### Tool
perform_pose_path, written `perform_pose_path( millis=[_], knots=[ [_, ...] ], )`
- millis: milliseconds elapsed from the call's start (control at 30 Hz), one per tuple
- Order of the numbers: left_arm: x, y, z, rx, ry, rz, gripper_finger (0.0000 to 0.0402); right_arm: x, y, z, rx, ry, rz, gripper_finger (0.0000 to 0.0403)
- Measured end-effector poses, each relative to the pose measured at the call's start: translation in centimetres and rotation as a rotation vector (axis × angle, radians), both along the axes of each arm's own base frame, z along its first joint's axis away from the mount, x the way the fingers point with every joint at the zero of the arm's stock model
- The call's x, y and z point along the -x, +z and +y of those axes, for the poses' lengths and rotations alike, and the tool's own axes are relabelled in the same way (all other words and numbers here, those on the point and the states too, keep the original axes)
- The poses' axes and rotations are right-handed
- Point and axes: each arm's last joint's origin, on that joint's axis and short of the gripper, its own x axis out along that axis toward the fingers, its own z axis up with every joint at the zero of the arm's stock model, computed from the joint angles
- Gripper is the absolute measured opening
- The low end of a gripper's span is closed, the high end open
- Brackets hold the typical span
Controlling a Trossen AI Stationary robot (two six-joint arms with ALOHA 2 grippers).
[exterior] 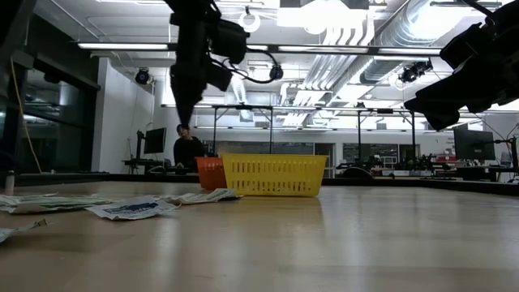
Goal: Pick & Place First Aid Supplies
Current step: Put the bandage into the bottom orange bin
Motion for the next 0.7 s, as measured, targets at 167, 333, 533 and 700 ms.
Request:
perform_pose_path(
  millis=[167,333,533,700],
  knots=[
    [1.7,-0.3,-1.8,0.051,0.146,0.051,0.0170,0.0,0.0,0.0,0.000,0.000,0.000,0.0139],
    [3.9,-1.5,-3.8,0.058,0.350,0.059,0.0170,0.0,0.0,0.0,0.000,0.000,0.000,0.0139],
    [6.9,-3.7,-7.0,0.054,0.482,0.053,0.0170,0.0,0.0,0.0,0.000,0.000,0.000,0.0139],
    [9.3,-5.2,-9.6,0.067,0.585,0.022,0.0170,0.0,0.0,0.0,0.000,0.000,0.001,0.0139]
  ],
)
